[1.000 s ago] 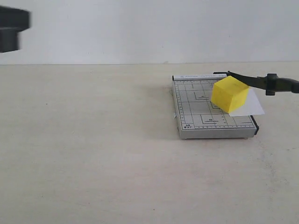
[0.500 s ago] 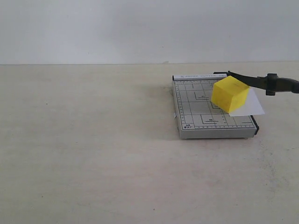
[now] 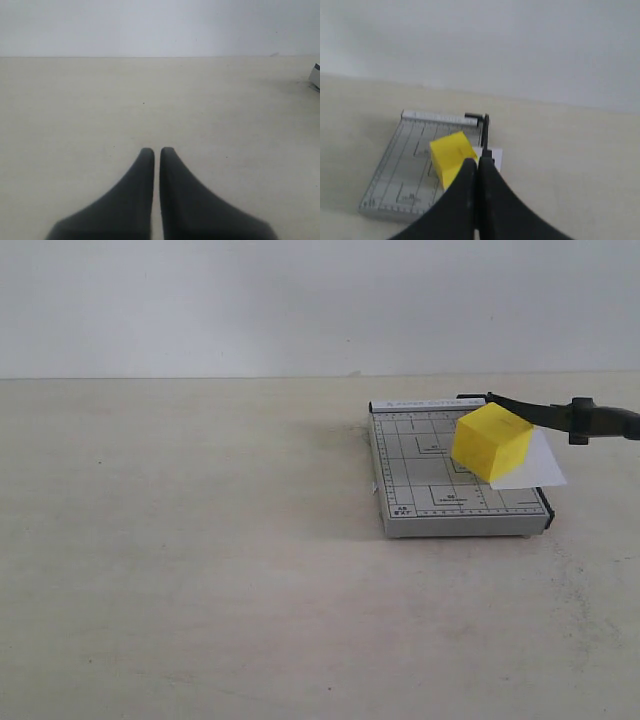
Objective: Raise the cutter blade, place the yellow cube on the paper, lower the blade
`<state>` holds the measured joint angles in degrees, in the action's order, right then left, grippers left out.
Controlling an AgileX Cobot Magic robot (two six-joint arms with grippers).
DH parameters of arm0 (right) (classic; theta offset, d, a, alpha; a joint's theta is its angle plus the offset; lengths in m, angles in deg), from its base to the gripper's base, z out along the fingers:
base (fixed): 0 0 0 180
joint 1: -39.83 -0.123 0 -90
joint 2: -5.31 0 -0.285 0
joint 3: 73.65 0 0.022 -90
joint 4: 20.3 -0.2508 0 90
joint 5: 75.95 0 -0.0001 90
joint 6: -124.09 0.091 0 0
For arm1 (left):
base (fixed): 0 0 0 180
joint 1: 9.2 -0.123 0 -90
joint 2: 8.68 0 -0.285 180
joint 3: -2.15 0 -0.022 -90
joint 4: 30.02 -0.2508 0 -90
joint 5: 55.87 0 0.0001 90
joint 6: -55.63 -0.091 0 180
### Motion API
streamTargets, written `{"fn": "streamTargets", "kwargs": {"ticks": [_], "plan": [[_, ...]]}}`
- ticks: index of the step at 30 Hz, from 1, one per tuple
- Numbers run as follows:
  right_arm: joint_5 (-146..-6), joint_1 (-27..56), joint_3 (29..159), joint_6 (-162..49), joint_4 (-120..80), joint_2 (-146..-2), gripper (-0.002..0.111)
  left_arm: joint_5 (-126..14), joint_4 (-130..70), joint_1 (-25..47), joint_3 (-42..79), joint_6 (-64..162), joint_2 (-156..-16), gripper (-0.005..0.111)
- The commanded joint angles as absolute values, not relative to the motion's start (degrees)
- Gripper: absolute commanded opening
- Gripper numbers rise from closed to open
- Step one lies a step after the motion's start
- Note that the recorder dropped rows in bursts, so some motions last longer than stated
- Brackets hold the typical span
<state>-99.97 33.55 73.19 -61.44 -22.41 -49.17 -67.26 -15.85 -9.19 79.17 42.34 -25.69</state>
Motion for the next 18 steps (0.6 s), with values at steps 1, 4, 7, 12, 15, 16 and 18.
{"fn": "streamTargets", "kwargs": {"ticks": [1, 4, 7, 12, 15, 16, 18], "plan": [[-117.9, 33.4, 86.8, -61.1, -18.6, -60.5, 0.001, -66.3, -15.3, -9.2, 79.4, 42.1, -25.5, 0.005], [-122.6, 33.4, 92.5, -61.4, -18.3, -65.3, 0.013, -66.3, -15.3, -9.2, 79.4, 42.1, -25.5, 0.005], [-124.6, 33.4, 94.9, -61.4, -18.3, -68.8, 0.036, -66.3, -15.3, -9.2, 79.4, 42.1, -25.5, 0.005], [-123.9, 33.4, 95.1, -58.8, -18.3, -73.8, 0.054, -66.3, -15.3, -9.1, 79.4, 42.1, -25.5, 0.005], [-122.8, 33.4, 95.1, -58.8, -18.1, -76.5, 0.053, -66.3, -15.3, -9.1, 79.4, 42.1, -25.5, 0.005], [-122.7, 33.4, 95.1, -58.8, -18.1, -77.4, 0.053, -66.3, -15.3, -9.1, 79.4, 42.1, -25.5, 0.005], [-123.4, 33.4, 95.1, -58.8, -18.1, -78.7, 0.053, -66.3, -15.3, -9.1, 79.4, 42.1, -25.5, 0.005]]}}
